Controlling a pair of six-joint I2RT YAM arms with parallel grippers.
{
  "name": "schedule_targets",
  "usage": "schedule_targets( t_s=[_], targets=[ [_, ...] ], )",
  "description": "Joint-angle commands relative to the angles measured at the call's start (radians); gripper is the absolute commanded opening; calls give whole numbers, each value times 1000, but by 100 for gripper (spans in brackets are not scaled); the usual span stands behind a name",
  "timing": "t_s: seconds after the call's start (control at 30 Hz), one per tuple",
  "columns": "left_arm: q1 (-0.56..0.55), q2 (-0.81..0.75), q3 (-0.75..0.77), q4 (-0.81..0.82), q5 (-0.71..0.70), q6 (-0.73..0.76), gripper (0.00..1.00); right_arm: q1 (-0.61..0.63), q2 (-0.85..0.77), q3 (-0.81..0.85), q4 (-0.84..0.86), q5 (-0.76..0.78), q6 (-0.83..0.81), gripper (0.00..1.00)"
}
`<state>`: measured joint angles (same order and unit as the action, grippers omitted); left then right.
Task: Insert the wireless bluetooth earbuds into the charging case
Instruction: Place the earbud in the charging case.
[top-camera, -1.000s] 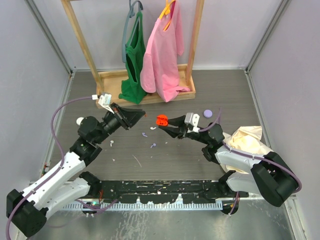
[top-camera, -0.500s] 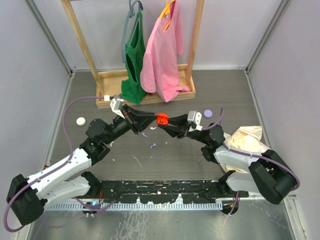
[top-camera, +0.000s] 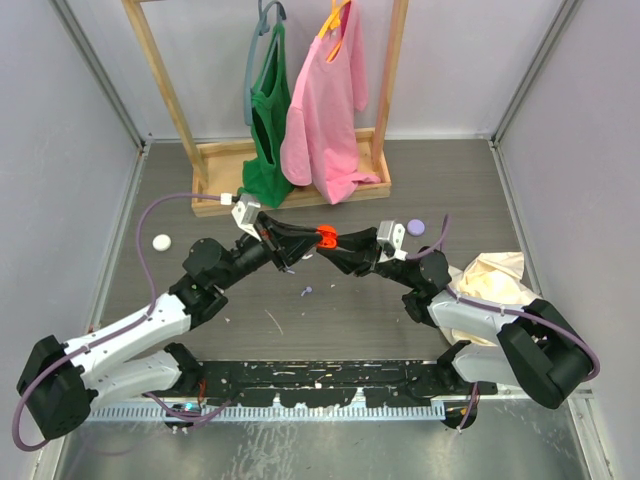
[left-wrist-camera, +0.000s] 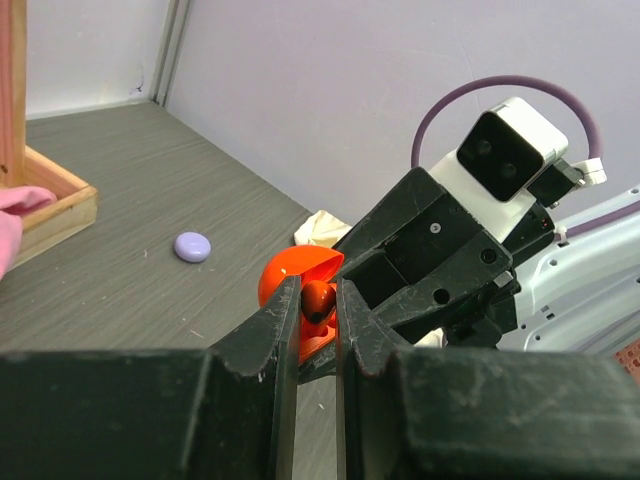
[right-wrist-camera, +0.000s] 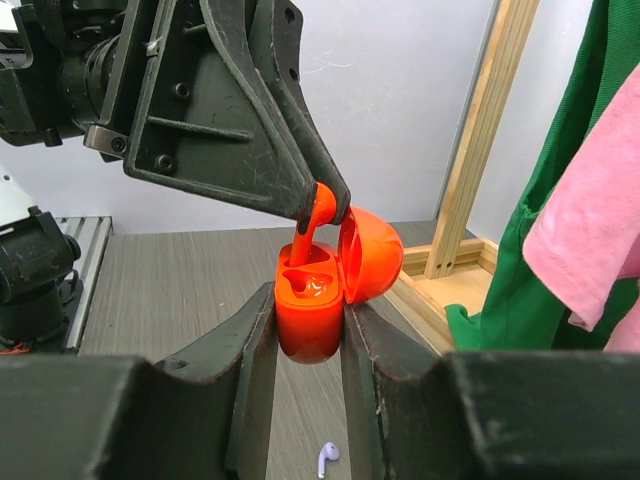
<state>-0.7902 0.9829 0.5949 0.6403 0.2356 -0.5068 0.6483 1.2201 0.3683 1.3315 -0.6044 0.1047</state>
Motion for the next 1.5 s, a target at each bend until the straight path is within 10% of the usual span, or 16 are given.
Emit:
schedule_targets(
  t_s=[0.0,0.3,0.87,1.47],
  targets=[
    [-5,5,2,85,-18,32,10,4,-11,19,88,2,5,1],
    [-5,-3,-13,70,-16,39,12,5,-20,10,95,6,-3,1],
    [-7,-73,3,-70,-71,34,52,5,-24,0,92,13,-17,1],
    [-5,-155,173,-735,-431,60,67,5,-53,-54,-28,62,-129,1]
  ],
)
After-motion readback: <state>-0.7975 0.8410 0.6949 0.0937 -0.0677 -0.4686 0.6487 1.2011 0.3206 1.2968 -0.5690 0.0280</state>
